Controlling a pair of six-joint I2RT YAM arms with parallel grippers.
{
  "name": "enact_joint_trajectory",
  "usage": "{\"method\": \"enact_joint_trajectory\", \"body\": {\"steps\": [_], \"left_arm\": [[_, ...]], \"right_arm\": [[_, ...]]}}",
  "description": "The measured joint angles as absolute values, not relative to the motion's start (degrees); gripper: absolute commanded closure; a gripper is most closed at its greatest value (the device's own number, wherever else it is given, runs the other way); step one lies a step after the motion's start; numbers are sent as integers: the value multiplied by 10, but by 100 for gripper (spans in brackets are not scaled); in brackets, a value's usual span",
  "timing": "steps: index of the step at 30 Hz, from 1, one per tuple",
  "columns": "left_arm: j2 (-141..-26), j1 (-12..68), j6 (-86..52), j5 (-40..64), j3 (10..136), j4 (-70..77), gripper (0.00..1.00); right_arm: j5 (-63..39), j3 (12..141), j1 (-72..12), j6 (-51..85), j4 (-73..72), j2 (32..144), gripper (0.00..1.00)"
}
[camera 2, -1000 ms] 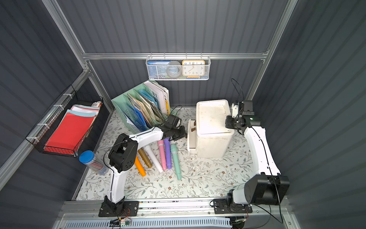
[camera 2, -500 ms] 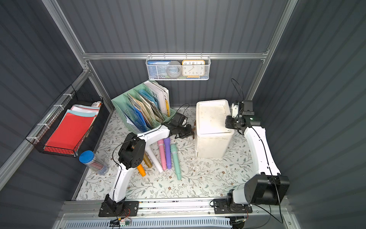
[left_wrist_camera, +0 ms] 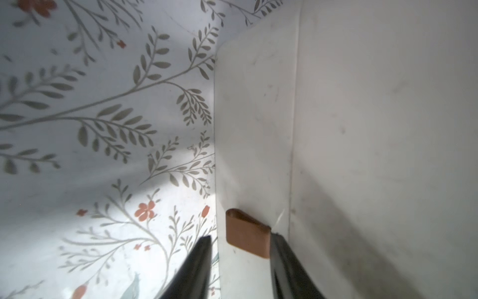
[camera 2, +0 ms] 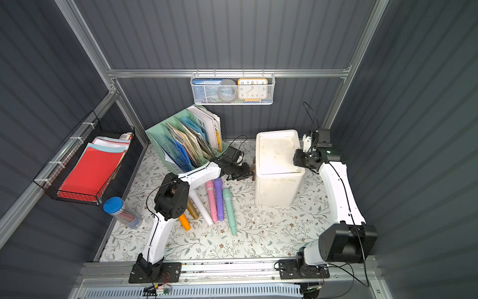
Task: Take the microphone out of the drawer
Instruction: Close the drawer in the storage box.
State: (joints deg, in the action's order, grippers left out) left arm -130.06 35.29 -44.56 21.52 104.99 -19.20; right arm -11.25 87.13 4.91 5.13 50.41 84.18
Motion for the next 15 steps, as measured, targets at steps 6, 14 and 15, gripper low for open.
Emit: {"method": "enact_joint_trajectory", "body": {"steps": [6, 14, 15], "left_arm": [[-1209, 335, -417, 199, 1015, -210, 21], [-1081, 322, -360, 124, 989, -261, 1], [-1064, 323, -352, 110, 984, -269, 1]], "right_arm": [[-146, 919, 44, 81, 541, 868, 1], [-89, 969, 57, 96, 550, 831, 1], [-77, 969, 64, 98, 548, 821, 1]]}}
